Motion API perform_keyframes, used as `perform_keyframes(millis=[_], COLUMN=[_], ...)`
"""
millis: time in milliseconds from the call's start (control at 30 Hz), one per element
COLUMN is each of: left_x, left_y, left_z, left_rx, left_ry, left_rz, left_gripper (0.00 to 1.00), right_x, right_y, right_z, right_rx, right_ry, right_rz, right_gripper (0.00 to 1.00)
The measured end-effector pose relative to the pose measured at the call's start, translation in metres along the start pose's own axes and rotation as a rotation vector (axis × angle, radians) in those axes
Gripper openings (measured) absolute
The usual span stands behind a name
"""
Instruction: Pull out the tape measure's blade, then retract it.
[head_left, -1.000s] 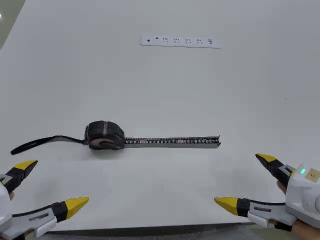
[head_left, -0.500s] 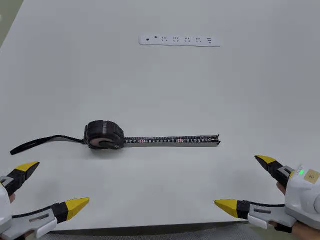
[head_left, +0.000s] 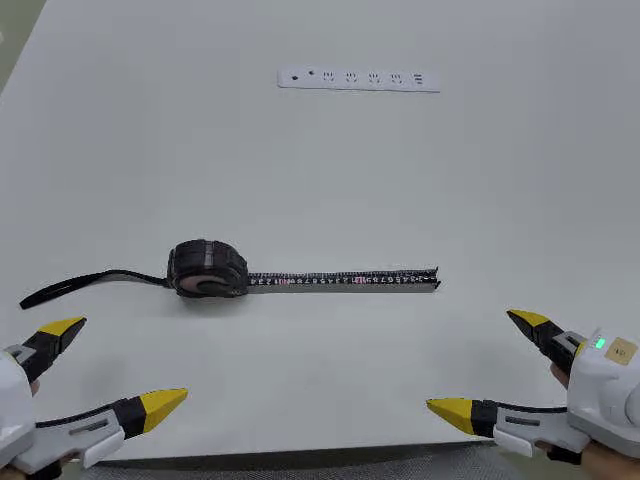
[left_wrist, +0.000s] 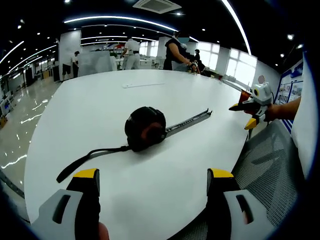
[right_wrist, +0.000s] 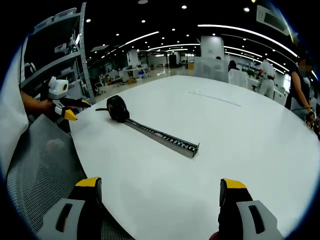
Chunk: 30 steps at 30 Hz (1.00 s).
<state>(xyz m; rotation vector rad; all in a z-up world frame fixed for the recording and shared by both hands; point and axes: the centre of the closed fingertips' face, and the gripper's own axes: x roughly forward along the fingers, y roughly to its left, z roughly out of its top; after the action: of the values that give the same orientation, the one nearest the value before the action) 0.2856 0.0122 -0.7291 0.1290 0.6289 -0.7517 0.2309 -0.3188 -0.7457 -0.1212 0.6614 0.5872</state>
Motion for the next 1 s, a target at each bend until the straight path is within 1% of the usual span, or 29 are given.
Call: perform_keyframes(millis=[100, 300, 367, 433, 467, 667, 700, 733, 800, 867, 1000], left_x=[0.003, 0.013, 0.015, 0.017, 0.018, 0.028, 0.029, 0.031, 0.035, 0.039, 0.045], left_y=[-0.003, -0.008, -0.009, -0.009, -0.008, -0.008, -0.007, -0.008, -0.009, -0.009, -0.010], left_z=[0.004, 0.009, 0.011, 0.014, 0.017, 0.024, 0.026, 0.028, 0.030, 0.034, 0.036], left_rx=[0.000, -0.007, 0.002, -0.004, -0.008, -0.009, -0.009, -0.013, -0.015, -0.013, -0.020], left_ry=[-0.002, -0.002, 0.007, 0.003, -0.005, 0.003, -0.001, -0.005, -0.001, -0.007, -0.004], left_rz=[0.001, -0.008, -0.010, -0.013, -0.010, -0.016, -0.010, -0.015, -0.014, -0.011, -0.003], left_gripper=[0.86, 0.86, 0.86, 0.86, 0.87, 0.88, 0.87, 0.87, 0.87, 0.86, 0.85], right_x=[0.000, 0.002, 0.002, 0.002, 0.002, 0.004, 0.004, 0.005, 0.006, 0.006, 0.006], right_y=[0.001, 0.000, -0.001, -0.002, -0.002, -0.003, -0.003, -0.003, -0.002, -0.002, -0.004], right_z=[0.002, 0.001, 0.002, 0.003, 0.002, 0.001, 0.002, 0.001, 0.000, 0.001, 0.002], right_rx=[0.013, 0.008, 0.008, 0.006, 0.004, 0.011, 0.013, 0.012, 0.010, 0.011, 0.008], right_ry=[-0.012, -0.005, -0.005, -0.005, -0.003, -0.002, -0.005, -0.002, 0.001, 0.001, 0.001], right_rz=[0.005, 0.007, 0.007, 0.007, 0.007, 0.011, 0.013, 0.013, 0.015, 0.017, 0.017], right_gripper=[0.99, 0.99, 0.99, 0.99, 0.99, 0.99, 0.99, 0.99, 0.99, 0.99, 0.99])
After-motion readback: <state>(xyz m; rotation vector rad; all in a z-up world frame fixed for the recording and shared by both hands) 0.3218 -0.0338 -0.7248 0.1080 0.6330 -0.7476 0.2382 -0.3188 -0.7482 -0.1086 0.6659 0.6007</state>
